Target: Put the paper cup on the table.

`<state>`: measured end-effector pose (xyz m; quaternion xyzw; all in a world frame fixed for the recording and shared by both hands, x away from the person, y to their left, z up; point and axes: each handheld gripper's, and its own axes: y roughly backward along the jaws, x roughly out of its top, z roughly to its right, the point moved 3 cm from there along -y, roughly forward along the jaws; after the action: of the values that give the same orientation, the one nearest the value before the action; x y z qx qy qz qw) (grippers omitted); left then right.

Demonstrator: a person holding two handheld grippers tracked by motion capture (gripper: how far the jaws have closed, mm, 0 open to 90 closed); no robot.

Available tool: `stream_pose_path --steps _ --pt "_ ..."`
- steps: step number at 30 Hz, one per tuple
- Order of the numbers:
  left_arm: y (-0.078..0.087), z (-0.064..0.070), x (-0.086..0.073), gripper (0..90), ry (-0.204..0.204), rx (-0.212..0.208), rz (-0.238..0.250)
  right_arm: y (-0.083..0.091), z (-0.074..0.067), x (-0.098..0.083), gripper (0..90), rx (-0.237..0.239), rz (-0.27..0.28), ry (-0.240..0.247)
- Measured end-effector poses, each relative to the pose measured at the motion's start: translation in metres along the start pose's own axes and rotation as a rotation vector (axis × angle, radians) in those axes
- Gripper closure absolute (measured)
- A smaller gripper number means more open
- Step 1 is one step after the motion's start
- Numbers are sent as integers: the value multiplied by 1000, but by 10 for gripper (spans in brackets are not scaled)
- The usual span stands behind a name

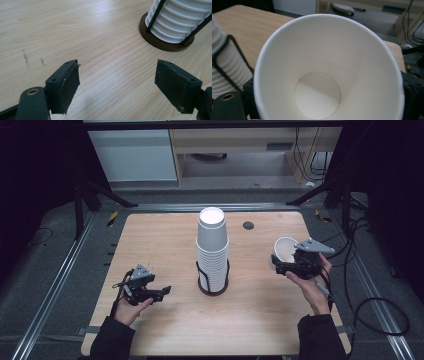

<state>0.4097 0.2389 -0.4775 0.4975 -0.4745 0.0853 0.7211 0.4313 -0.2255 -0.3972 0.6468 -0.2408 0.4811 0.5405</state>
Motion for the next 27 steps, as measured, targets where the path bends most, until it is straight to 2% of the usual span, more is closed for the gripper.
stream_pose_path --steps 4,7,15,21,27 --pt "0 -2 0 191 4 8 0 -9 14 -7 100 -51 -34 -18" --pt "0 -3 -1 190 5 12 1 -14 20 -10 99 -61 -57 -31" --pt "1 -4 -1 186 -5 24 -3 -43 33 -22 97 -82 -143 -57" --pt "-1 -4 -2 184 -9 29 -8 -56 34 -28 97 -87 -175 -53" --pt "-1 -4 -2 182 -11 30 -8 -69 31 -36 97 -91 -208 -28"
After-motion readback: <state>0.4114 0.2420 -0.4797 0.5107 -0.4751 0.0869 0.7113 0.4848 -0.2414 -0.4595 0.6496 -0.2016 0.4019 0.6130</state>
